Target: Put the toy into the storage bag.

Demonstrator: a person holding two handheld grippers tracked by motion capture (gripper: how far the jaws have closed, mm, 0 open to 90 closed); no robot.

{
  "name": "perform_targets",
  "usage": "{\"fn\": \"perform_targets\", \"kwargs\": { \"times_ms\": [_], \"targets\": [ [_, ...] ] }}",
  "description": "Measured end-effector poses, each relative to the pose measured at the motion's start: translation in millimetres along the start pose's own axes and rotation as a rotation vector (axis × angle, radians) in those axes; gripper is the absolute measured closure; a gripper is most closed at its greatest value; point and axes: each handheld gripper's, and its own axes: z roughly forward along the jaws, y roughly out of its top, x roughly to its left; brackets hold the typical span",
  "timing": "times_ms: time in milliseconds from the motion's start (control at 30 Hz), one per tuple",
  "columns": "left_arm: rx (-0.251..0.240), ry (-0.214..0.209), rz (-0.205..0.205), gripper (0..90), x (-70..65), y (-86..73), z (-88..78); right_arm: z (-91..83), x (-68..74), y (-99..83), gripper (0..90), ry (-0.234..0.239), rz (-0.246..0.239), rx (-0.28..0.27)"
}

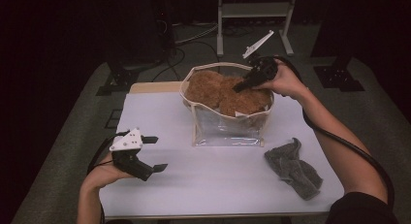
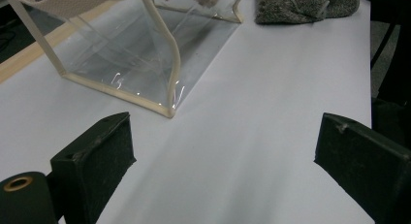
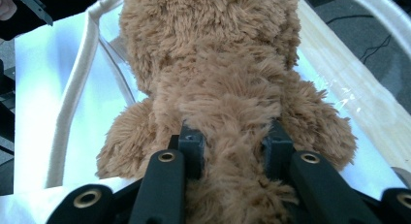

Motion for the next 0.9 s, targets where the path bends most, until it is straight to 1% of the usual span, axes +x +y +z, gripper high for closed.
{"fn": "perform_targets", "kwargs": {
  "times_ms": [133,167,200,233,333,367,467,500,700,900],
  "targets": [
    [-0.001,0.002,-0.002,6.0,0.3,-0.5,0.1,3.5,-0.5,-2.3,68.1,0.007,0.009,0.006],
    [-0.002,0.001,-0.002,6.0,0.3,-0.7,0.2,4.8,0.1,-3.1,68.2,0.007,0.013,0.015],
    [-0.001,0.0,-0.003,6.0,0.3,-0.8,0.3,5.9,0.0,-3.8,68.2,0.005,0.007,0.021],
    [-0.001,-0.001,-0.003,6.0,0.3,-0.9,0.4,7.5,0.8,-4.5,68.0,0.005,0.015,0.028],
    [0.0,-0.002,-0.002,6.0,0.0,-0.9,0.5,12.6,-0.2,-7.3,67.2,0.007,0.009,0.036],
    [0.0,-0.002,-0.001,6.0,-0.1,-0.8,0.4,13.4,0.3,-7.6,66.5,0.009,0.022,0.038],
    [-0.002,-0.003,0.0,6.0,-0.4,-0.2,0.2,14.8,-0.1,-8.3,62.1,0.007,0.018,0.04],
    [-0.002,-0.004,-0.001,6.0,-0.4,-0.2,0.3,14.2,-0.3,-7.8,59.6,0.001,0.006,0.032],
    [0.001,-0.004,0.0,6.0,-0.4,-0.1,1.0,13.8,2.1,-1.8,48.4,-0.009,-0.008,0.026],
    [0.002,-0.004,0.003,6.0,-0.6,0.3,0.4,15.6,4.8,7.2,44.0,-0.011,-0.028,0.017]
  ]
}}
